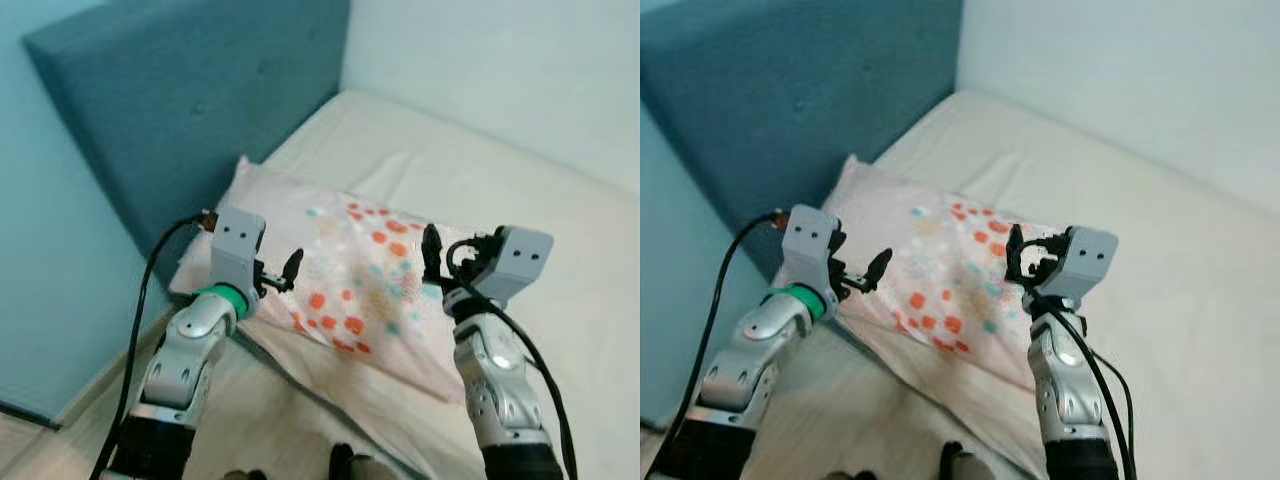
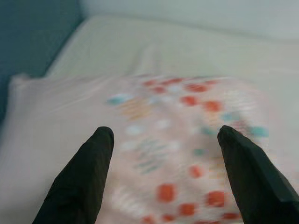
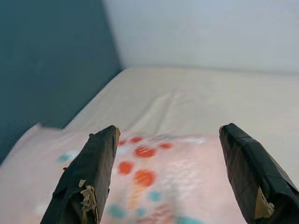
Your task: Clean up the room
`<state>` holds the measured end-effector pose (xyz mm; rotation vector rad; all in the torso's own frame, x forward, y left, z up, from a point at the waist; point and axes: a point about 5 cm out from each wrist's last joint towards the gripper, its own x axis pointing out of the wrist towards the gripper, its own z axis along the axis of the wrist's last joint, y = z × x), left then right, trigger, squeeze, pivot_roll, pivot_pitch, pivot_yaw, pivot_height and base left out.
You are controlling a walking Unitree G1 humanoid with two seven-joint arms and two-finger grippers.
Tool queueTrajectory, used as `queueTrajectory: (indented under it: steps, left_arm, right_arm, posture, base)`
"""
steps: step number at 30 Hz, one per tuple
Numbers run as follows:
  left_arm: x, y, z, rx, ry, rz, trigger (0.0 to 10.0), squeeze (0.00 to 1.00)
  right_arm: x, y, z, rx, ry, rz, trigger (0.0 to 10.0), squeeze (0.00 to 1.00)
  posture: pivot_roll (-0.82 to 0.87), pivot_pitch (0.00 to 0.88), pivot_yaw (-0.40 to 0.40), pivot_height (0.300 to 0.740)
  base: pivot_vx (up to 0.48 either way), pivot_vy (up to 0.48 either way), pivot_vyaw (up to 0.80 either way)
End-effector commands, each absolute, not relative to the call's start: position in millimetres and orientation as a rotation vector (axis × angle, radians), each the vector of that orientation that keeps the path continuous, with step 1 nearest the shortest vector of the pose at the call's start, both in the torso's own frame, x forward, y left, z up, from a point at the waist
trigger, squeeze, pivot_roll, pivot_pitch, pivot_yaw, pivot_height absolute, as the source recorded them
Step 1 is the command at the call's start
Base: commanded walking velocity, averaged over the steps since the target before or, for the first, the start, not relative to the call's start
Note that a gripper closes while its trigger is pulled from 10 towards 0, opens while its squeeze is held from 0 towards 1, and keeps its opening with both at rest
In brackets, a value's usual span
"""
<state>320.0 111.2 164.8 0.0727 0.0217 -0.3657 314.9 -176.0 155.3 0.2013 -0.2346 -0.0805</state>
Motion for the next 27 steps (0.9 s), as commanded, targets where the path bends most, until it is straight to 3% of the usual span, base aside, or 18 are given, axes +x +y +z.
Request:
queueTrajectory:
  steps: [1, 27]
  left_arm:
    - [320.0, 112.8, 158.2, 0.084, 0.048, -0.362, 10.0, 0.0]
    - [322.8, 112.9, 157.1, 0.089, 0.047, -0.362, 10.0, 0.0]
  right_arm:
    - [313.3, -178.1, 150.0, 0.203, -0.217, -0.09, 10.0, 0.0]
    - [314.9, -180.5, 150.1, 0.24, -0.221, -0.1, 10.0, 0.0]
  posture:
    - [0.05, 0.149, 0.013, 0.739]
    - [0.04, 0.144, 0.017, 0.739]
  base:
    - [0.0, 0.0, -0.77]
    - [0.0, 0.0, -0.78]
